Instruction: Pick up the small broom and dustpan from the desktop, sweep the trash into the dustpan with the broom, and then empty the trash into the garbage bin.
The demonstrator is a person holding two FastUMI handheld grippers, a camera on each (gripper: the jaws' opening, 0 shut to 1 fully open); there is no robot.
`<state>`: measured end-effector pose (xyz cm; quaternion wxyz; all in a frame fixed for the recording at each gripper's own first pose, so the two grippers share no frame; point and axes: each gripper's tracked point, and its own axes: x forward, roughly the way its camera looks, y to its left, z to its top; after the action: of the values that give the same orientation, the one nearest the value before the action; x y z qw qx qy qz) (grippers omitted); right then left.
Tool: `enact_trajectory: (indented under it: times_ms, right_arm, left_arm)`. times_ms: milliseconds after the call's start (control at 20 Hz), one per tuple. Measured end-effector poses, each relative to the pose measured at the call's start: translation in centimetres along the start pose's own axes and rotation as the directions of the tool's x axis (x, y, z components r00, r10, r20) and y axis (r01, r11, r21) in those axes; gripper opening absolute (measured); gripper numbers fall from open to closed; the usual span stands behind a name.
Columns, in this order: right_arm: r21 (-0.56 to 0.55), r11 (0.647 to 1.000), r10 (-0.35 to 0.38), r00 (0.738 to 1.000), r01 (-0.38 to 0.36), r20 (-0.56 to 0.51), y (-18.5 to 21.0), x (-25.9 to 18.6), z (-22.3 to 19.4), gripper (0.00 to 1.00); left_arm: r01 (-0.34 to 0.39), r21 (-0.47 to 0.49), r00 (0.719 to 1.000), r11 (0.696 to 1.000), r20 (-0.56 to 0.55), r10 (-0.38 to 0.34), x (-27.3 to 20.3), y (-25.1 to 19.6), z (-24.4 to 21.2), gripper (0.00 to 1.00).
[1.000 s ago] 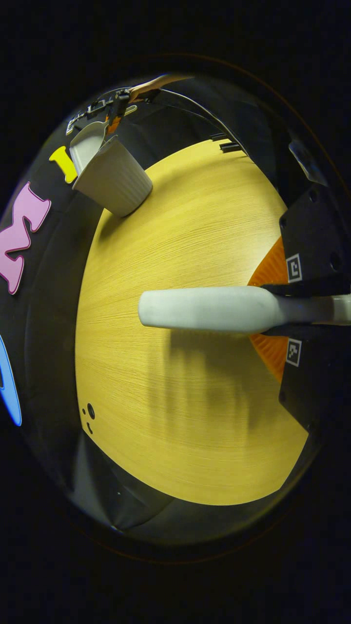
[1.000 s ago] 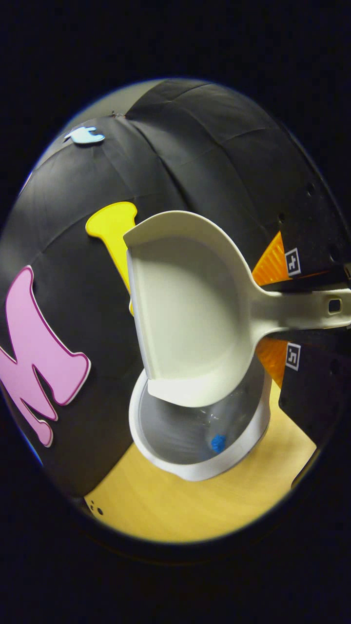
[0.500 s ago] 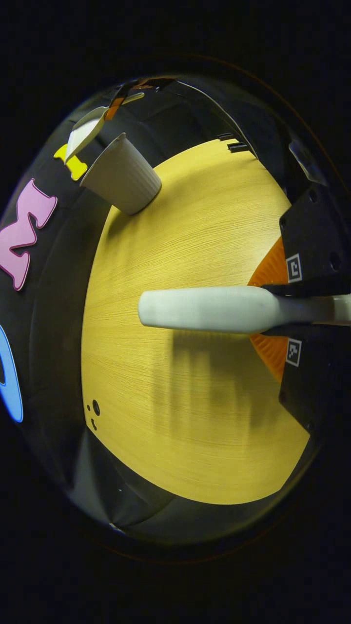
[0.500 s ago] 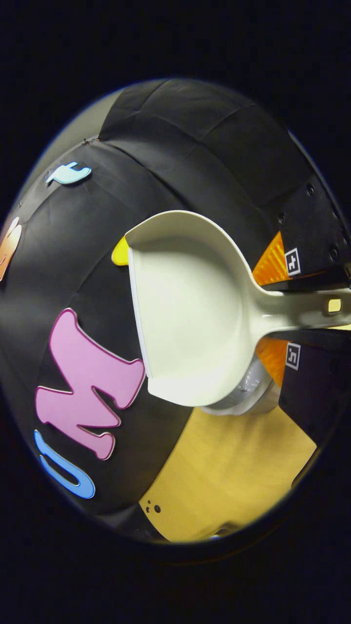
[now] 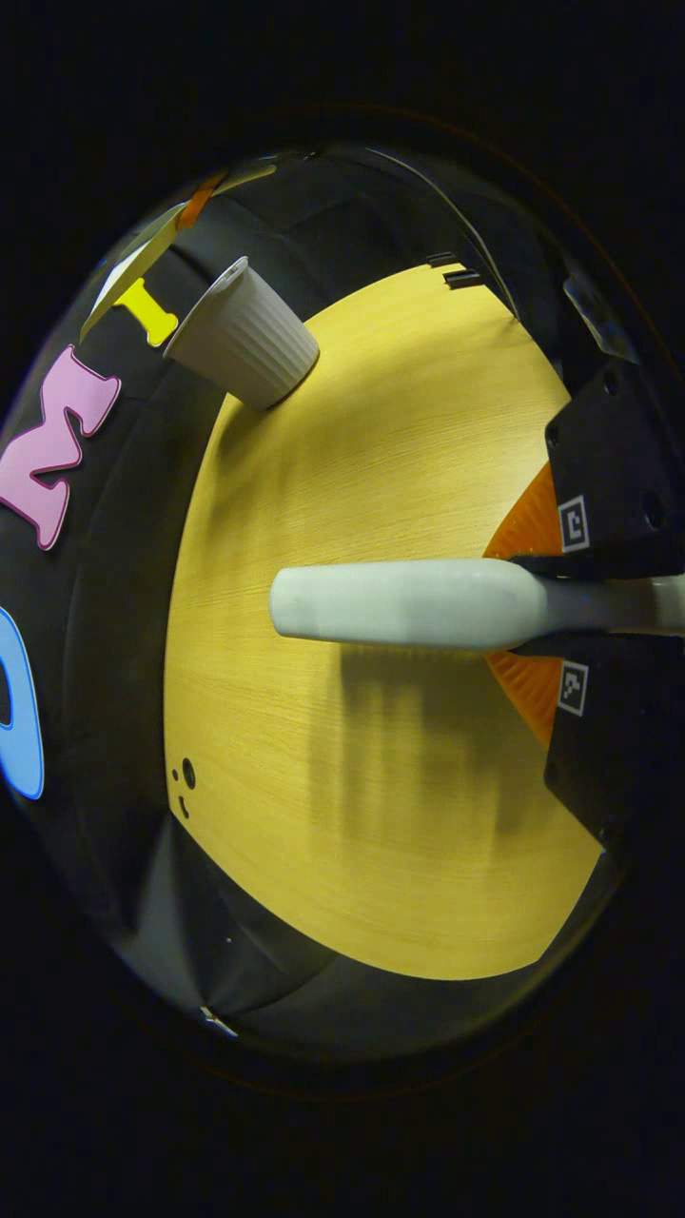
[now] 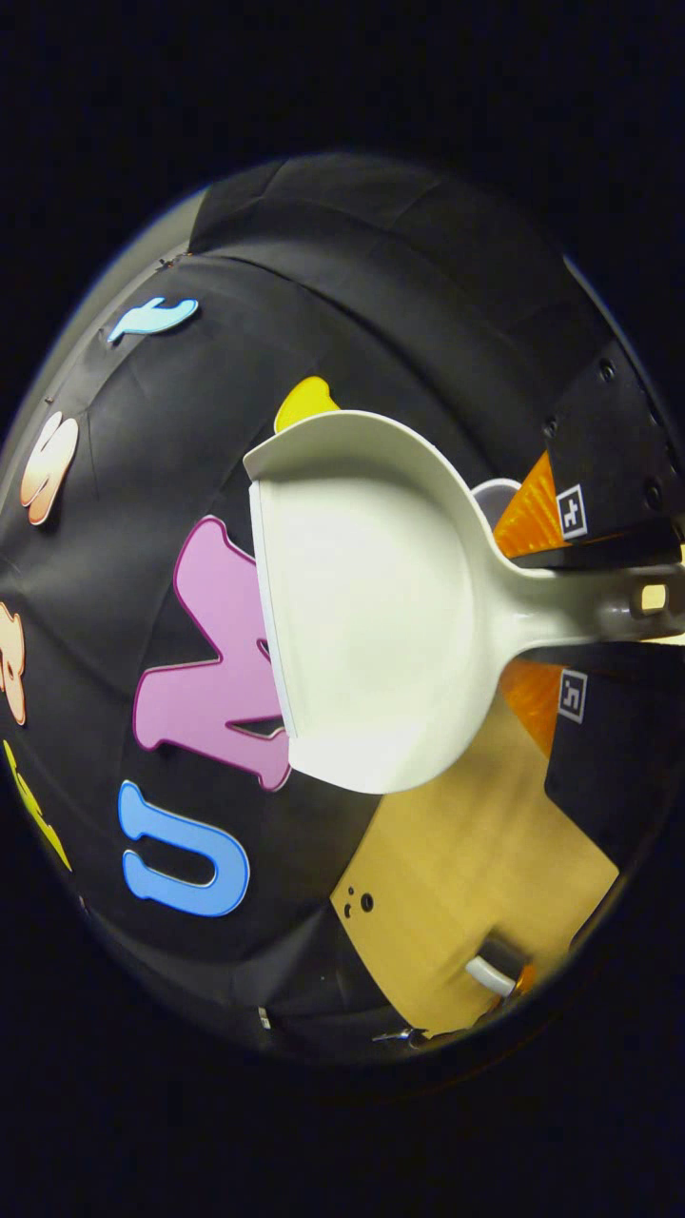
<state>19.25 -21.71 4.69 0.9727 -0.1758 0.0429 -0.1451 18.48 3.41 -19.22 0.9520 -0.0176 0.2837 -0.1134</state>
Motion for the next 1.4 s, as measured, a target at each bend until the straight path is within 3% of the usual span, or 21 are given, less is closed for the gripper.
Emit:
enact_trajectory:
  times_ms: [150,400,450,500,950,1400]
  right_arm:
    - [0.107,0.985,0.146,0.987,-0.139,-0.066,6.6,-0.7,-3.3,0.31]
    - [0.167,0.953,0.285,0.938,-0.254,-0.199,13.7,-1.3,-9.6,0.38]
    - [0.189,0.944,0.309,0.923,-0.270,-0.228,15.2,-1.4,-11.0,0.38]
    - [0.208,0.937,0.328,0.909,-0.279,-0.259,16.2,-1.5,-12.5,0.31]
    - [0.292,0.917,0.387,0.786,-0.272,-0.483,19.4,-1.2,-24.9,0.35]
    - [0.342,0.901,0.429,0.675,-0.269,-0.600,20.0,-1.0,-30.6,0.35]
  left_arm:
    - [-0.033,0.015,0.999,0.999,0.035,0.033,-0.4,0.6,0.1,0.27]
    - [-0.056,0.005,0.998,0.998,0.030,0.056,-0.2,1.5,-1.2,0.27]
    - [-0.063,0.003,0.998,0.998,0.024,0.063,0.0,1.9,-1.4,0.27]
    - [-0.072,-0.002,0.997,0.997,0.017,0.072,0.1,1.8,-1.6,0.27]
    - [-0.122,-0.040,0.991,0.992,-0.067,0.119,3.6,3.2,-1.3,0.27]
    - [-0.194,0.024,0.971,0.981,-0.134,0.196,6.0,2.4,-0.3,0.29]
